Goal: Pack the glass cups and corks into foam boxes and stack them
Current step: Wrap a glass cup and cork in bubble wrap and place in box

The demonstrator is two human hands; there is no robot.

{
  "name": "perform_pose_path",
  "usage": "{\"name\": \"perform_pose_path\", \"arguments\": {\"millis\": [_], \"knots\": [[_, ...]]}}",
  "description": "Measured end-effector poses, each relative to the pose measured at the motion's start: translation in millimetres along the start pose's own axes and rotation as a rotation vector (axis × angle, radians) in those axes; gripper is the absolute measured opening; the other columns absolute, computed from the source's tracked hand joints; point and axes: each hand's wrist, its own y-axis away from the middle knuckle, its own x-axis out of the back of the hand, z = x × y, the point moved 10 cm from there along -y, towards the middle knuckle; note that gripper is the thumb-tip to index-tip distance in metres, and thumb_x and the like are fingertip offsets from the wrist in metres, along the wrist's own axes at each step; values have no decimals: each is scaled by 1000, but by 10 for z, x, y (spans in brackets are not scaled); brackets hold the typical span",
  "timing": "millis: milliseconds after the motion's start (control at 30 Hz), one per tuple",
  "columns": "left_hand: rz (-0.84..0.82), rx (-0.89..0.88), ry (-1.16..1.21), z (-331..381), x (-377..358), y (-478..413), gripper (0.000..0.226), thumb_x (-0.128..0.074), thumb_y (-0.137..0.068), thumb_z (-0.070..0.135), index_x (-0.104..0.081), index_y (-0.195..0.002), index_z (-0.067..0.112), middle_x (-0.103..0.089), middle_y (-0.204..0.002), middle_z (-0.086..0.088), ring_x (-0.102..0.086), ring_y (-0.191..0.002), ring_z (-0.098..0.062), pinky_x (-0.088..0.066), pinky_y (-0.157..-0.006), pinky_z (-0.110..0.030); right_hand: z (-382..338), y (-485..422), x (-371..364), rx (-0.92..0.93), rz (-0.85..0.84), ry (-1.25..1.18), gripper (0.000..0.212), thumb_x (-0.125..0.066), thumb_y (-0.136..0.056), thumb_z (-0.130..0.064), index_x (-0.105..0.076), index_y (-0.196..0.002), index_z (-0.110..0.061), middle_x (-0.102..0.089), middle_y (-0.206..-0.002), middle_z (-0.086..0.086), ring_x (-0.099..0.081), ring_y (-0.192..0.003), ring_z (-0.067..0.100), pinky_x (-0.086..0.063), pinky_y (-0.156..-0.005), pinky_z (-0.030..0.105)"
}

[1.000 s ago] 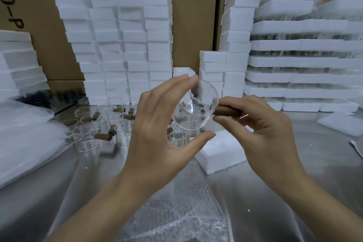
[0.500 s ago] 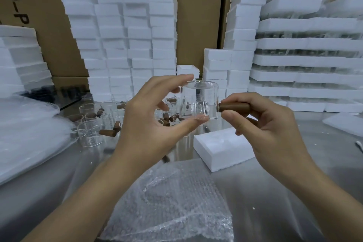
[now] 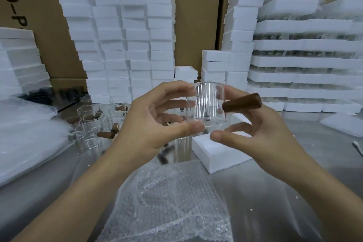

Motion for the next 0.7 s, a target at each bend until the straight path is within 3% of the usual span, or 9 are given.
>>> {"name": "perform_pose_path", "arguments": {"millis": [100,167,333,433,600,700], "knots": [[-69,50,0,-76,-89,13,65,-99,-71,31,-70,-129,36,-74,-135,4,-68,-129,-21,-60,-99,-55,11,-11,-25,18,-19,8,59,-86,-79,-47,-65,-134,-48,-67,-136,-21,-65,-126,8,-57,-93,19],[-84,74,-62,-113,-101,24,65,-97,-72,34,-68,-130,41,-72,-137,10,-65,-133,-14,-60,-99,-55,-6,-6,20,33,-7,77,56,-87,-78,-46,-66,-129,-52,-68,-131,-22,-67,-122,7,-54,-95,16],[-87,27,-423,-75,-96,55,84,-94,-73,52,-50,-142,67,-59,-142,35,-53,-137,5,-51,-99,-27,-69,34,42,99,7,417,61,-76,-81,-55,-61,-139,-43,-61,-133,-33,-55,-129,-3,-40,-103,8],[-104,43,-523,-88,-120,64,75,-87,-73,64,-53,-139,70,-58,-139,39,-51,-133,8,-46,-96,-19,-57,40,18,96,-8,464,62,-79,-82,-51,-61,-140,-41,-59,-133,-32,-52,-130,-4,-34,-105,5],[-99,101,-305,-124,-99,44,60,-92,-70,58,-67,-124,63,-75,-120,23,-68,-119,-5,-52,-98,-37,-42,49,-20,78,7,331,64,-83,-80,-52,-61,-139,-40,-63,-131,-27,-57,-130,3,-45,-101,14],[-96,136,-105,-136,-157,55,59,-96,-68,51,-73,-121,56,-76,-125,16,-67,-124,-4,-51,-103,-45,9,58,-78,37,-13,275,62,-87,-80,-46,-61,-137,-42,-65,-132,-24,-59,-129,5,-51,-101,23]]}}
